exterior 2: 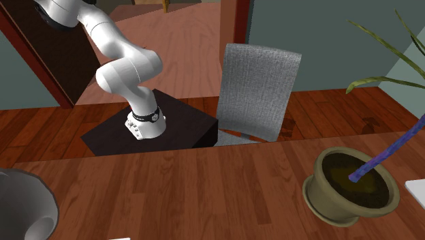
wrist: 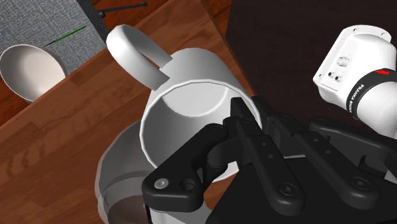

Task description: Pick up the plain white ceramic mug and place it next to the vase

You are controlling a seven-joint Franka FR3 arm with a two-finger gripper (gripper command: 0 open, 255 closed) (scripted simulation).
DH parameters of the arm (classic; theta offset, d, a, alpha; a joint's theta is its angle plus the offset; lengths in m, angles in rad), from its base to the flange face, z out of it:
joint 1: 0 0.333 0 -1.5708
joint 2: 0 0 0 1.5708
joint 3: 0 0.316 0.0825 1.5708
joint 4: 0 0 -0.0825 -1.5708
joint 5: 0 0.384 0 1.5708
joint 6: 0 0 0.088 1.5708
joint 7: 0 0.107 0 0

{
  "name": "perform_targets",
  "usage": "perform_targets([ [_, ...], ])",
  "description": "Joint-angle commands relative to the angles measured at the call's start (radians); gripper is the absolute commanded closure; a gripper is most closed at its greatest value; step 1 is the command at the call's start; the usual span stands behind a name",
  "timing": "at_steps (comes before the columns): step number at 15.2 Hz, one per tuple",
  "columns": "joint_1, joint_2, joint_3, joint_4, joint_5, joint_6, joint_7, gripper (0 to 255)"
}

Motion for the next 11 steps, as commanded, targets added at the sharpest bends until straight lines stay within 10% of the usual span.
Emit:
perform_targets([
  [1,-0.010,-0.017,-0.007,-0.032,-0.011,0.017,0.004,255],
  [11,-0.045,-0.081,-0.061,-0.167,-0.068,0.101,0.024,255],
])
